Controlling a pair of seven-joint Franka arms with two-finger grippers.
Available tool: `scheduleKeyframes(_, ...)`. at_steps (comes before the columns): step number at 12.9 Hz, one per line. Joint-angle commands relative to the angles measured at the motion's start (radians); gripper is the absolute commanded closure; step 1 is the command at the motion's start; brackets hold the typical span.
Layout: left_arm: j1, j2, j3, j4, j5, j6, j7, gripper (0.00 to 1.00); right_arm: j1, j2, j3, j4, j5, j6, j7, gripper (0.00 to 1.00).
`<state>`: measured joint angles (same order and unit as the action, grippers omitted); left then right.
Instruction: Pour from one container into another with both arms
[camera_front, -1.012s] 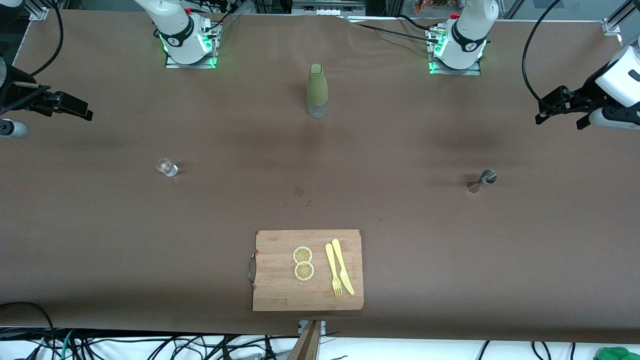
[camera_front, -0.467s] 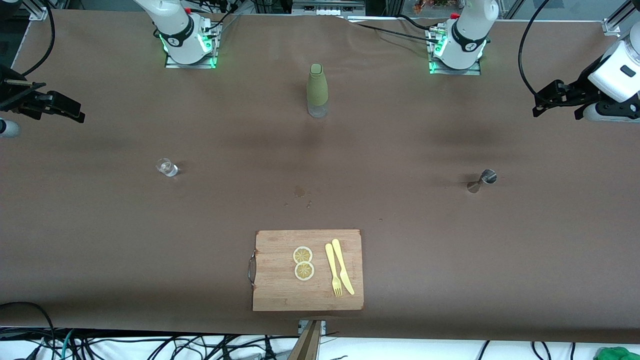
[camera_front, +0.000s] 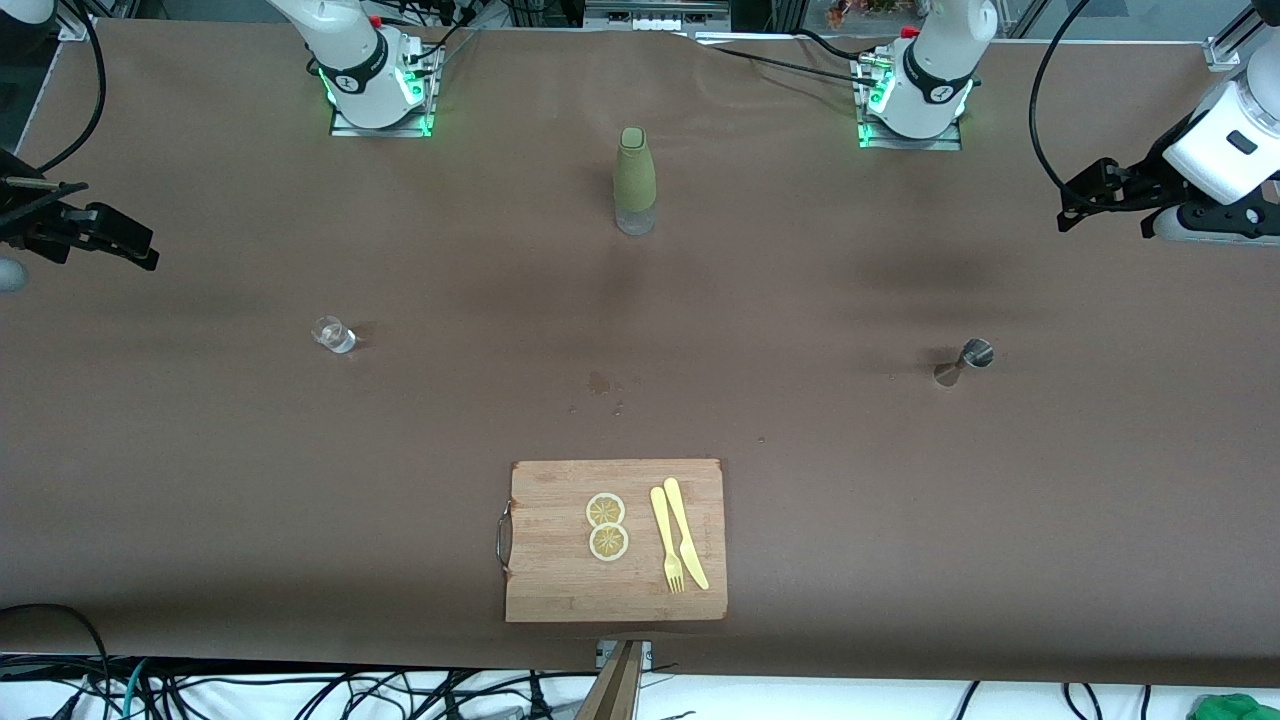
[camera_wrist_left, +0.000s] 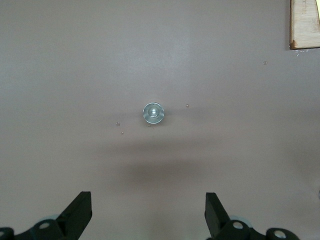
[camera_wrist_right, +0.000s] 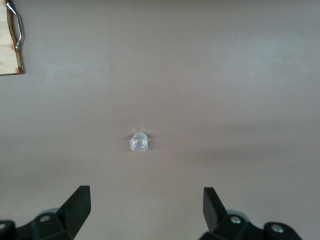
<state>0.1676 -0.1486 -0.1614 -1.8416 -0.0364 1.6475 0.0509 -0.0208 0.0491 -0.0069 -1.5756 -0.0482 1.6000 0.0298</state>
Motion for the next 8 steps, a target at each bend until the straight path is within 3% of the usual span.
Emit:
scheduleKeyframes(1, -0.006, -0.012, -0.004, -0.011, 0.032, -0.006, -0.013, 0.00, 0.005, 0.011, -0.005, 0.026, -0.010, -0.009, 0.024, 0.00)
scheduleKeyframes(8, -0.005, -0.012, -0.004, -0.010, 0.027, -0.005, -0.013, 0.00, 0.007, 0.011, -0.005, 0.026, -0.005, -0.011, 0.033, 0.00)
